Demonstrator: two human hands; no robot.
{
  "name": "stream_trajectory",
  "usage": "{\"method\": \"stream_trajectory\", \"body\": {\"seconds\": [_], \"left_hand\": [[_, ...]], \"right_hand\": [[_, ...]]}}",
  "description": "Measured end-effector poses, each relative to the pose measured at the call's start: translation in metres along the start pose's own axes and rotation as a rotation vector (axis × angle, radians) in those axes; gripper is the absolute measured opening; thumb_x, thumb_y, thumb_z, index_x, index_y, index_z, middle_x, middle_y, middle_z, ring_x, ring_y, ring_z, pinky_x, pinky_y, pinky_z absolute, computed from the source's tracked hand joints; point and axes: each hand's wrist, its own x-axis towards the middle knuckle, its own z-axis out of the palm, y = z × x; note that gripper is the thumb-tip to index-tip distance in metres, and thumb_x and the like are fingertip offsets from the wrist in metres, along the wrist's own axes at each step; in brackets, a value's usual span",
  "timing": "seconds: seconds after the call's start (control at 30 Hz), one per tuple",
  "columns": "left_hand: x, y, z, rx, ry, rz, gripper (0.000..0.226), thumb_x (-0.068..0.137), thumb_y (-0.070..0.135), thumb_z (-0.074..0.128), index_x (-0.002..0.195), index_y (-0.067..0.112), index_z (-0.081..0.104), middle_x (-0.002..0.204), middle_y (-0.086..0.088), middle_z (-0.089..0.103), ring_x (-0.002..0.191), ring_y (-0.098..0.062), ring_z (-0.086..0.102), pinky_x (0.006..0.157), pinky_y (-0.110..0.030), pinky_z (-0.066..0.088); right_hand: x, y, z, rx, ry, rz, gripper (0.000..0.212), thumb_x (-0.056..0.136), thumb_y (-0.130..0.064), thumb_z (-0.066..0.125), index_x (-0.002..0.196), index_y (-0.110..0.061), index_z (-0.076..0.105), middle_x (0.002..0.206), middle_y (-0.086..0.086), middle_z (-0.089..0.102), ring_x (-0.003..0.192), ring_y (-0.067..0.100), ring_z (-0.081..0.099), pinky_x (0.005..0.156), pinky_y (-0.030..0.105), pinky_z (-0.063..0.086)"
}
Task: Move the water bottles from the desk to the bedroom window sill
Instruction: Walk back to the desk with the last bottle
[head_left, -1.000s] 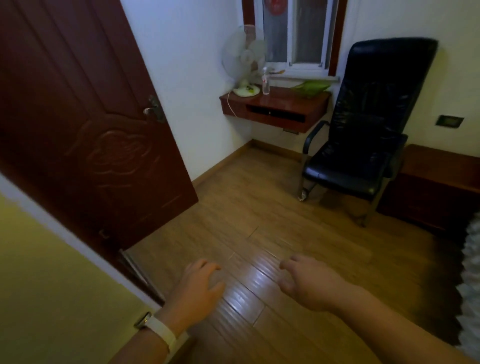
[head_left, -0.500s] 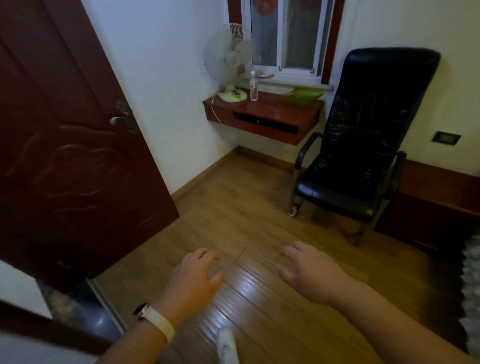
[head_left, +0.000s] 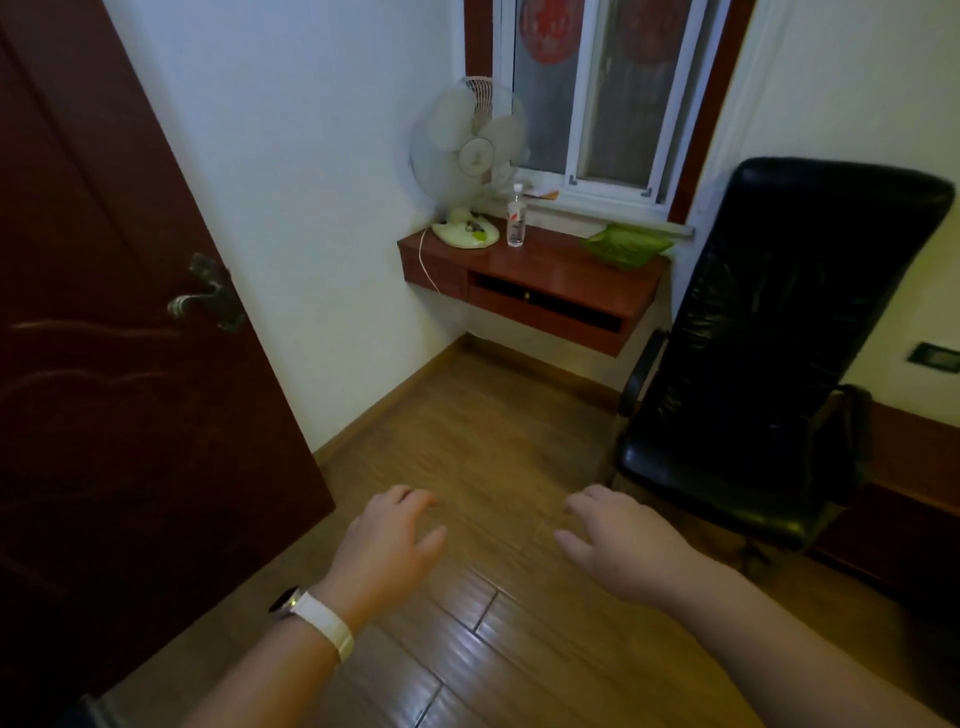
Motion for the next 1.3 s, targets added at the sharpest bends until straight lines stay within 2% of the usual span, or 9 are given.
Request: {"method": "stream_trajectory", "body": {"seconds": [0.27, 0.4, 0.53, 0.77, 0.9, 0.97, 1.03, 1.17, 1.3], "left_hand": [[0.096, -0.019, -0.037, -0.043, 0.029, 0.048, 0.051, 0.095, 0.049, 0.052, 0.143, 0.035, 0.041, 0.145, 0.013, 0.042, 0.13, -0.007, 0.042, 0.109, -0.035, 0.043], [0.138, -0.025, -0.04, -0.046, -0.002, 0.037, 0.051, 0.095, 0.047, 0.053, 0.144, 0.035, 0.04, 0.145, 0.014, 0.041, 0.131, -0.007, 0.042, 0.109, -0.034, 0.042], [0.189, -0.033, -0.047, -0.013, -0.009, 0.005, 0.052, 0.095, 0.05, 0.052, 0.144, 0.037, 0.039, 0.144, 0.014, 0.041, 0.12, -0.009, 0.051, 0.105, -0.035, 0.046], [0.306, -0.031, -0.071, 0.077, 0.028, -0.043, 0.051, 0.096, 0.049, 0.051, 0.143, 0.032, 0.043, 0.145, 0.01, 0.044, 0.131, -0.01, 0.043, 0.11, -0.036, 0.041], [0.381, -0.009, -0.088, 0.086, 0.013, -0.029, 0.049, 0.096, 0.05, 0.05, 0.141, 0.033, 0.044, 0.141, 0.013, 0.044, 0.112, -0.004, 0.05, 0.099, -0.029, 0.046], [0.417, 0.006, -0.092, 0.046, 0.039, 0.008, 0.046, 0.096, 0.048, 0.05, 0.14, 0.033, 0.045, 0.139, 0.014, 0.044, 0.1, 0.005, 0.047, 0.09, -0.02, 0.042], [0.446, 0.017, -0.092, 0.007, 0.051, 0.048, 0.045, 0.097, 0.046, 0.051, 0.14, 0.032, 0.045, 0.138, 0.013, 0.044, 0.093, 0.01, 0.042, 0.088, -0.017, 0.036], [0.493, 0.026, -0.091, 0.023, 0.003, 0.097, 0.049, 0.096, 0.047, 0.052, 0.142, 0.034, 0.042, 0.143, 0.013, 0.042, 0.107, 0.006, 0.044, 0.094, -0.017, 0.038], [0.547, 0.031, -0.093, 0.033, -0.005, 0.127, 0.051, 0.096, 0.044, 0.053, 0.144, 0.032, 0.041, 0.145, 0.011, 0.041, 0.129, -0.006, 0.043, 0.107, -0.029, 0.043]], "right_hand": [[0.096, -0.019, -0.035, 0.044, 0.089, 0.011, 0.05, 0.095, -0.053, 0.049, 0.14, -0.033, 0.046, 0.136, -0.011, 0.051, 0.12, 0.009, 0.053, 0.097, 0.03, 0.049], [0.14, -0.012, -0.038, 0.048, 0.059, 0.008, 0.05, 0.095, -0.054, 0.048, 0.141, -0.033, 0.045, 0.138, -0.011, 0.05, 0.122, 0.01, 0.051, 0.099, 0.031, 0.048], [0.197, 0.002, -0.037, 0.062, 0.008, 0.0, 0.051, 0.095, -0.054, 0.047, 0.141, -0.033, 0.045, 0.138, -0.01, 0.049, 0.123, 0.011, 0.05, 0.1, 0.031, 0.045], [0.326, 0.029, -0.063, 0.083, -0.036, -0.035, 0.038, 0.093, -0.055, 0.05, 0.125, -0.035, 0.054, 0.117, -0.013, 0.054, 0.098, 0.006, 0.052, 0.086, 0.026, 0.049], [0.388, 0.056, -0.099, 0.119, -0.01, -0.019, 0.042, 0.094, -0.053, 0.051, 0.132, -0.035, 0.051, 0.123, -0.011, 0.055, 0.108, 0.008, 0.055, 0.09, 0.028, 0.05], [0.417, 0.073, -0.119, 0.117, 0.012, -0.009, 0.045, 0.095, -0.051, 0.051, 0.136, -0.033, 0.049, 0.131, -0.009, 0.054, 0.115, 0.01, 0.055, 0.095, 0.03, 0.05], [0.441, 0.086, -0.134, 0.115, 0.017, 0.004, 0.046, 0.096, -0.05, 0.051, 0.138, -0.032, 0.048, 0.136, -0.008, 0.053, 0.119, 0.012, 0.054, 0.098, 0.032, 0.05], [0.475, 0.101, -0.155, 0.122, -0.005, 0.024, 0.047, 0.096, -0.052, 0.049, 0.139, -0.033, 0.047, 0.134, -0.01, 0.052, 0.117, 0.01, 0.054, 0.097, 0.031, 0.05], [0.511, 0.12, -0.171, 0.12, 0.038, 0.045, 0.048, 0.096, -0.051, 0.049, 0.14, -0.033, 0.046, 0.14, -0.01, 0.049, 0.123, 0.008, 0.051, 0.1, 0.031, 0.048]]}}
